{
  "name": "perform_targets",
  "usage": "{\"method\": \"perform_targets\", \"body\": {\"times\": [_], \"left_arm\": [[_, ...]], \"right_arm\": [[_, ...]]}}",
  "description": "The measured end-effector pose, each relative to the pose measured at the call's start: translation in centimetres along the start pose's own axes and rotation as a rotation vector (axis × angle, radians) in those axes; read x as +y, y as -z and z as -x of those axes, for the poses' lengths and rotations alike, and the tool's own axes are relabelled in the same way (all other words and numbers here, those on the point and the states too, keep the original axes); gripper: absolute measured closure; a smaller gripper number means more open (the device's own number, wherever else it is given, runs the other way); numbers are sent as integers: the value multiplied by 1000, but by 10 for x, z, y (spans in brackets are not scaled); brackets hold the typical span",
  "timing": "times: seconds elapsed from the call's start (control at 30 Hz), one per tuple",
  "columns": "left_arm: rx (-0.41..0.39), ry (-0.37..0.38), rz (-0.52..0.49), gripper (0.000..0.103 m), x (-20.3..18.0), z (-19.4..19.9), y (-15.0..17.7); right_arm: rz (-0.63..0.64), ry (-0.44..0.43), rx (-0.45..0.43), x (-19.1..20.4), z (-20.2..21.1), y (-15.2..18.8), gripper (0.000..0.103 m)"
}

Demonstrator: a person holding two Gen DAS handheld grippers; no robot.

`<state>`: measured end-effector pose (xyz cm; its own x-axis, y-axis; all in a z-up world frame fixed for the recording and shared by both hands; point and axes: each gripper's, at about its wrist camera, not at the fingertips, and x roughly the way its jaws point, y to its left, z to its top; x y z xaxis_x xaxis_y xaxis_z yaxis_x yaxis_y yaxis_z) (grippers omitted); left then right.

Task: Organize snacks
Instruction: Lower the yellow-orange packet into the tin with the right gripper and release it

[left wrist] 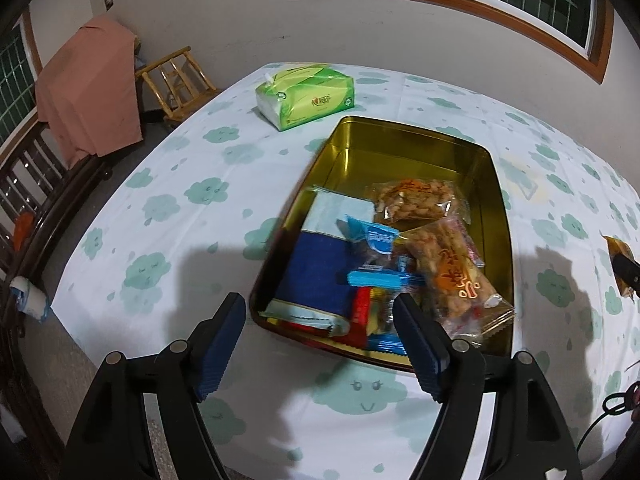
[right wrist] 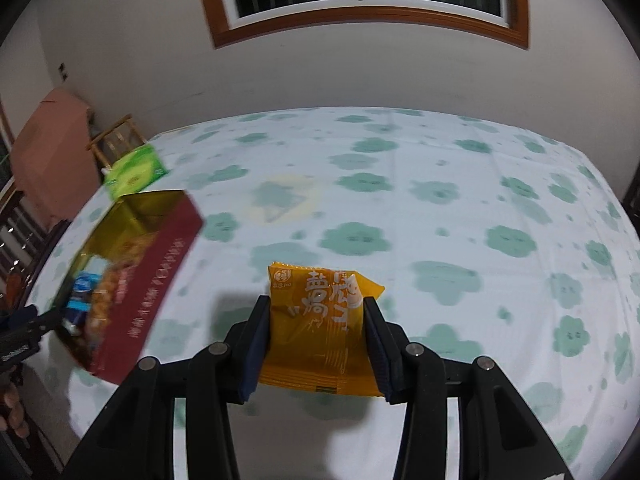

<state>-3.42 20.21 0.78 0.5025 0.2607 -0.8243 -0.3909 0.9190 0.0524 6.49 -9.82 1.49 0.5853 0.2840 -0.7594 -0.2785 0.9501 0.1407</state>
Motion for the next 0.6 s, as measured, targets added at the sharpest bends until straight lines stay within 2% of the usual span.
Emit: {"method": "perform_targets", "body": {"times": [0.6], "left_arm": [[2, -53, 35, 28, 48, 0, -2]], "right_arm": [[154, -157, 4, 130, -16, -16, 58]]}}
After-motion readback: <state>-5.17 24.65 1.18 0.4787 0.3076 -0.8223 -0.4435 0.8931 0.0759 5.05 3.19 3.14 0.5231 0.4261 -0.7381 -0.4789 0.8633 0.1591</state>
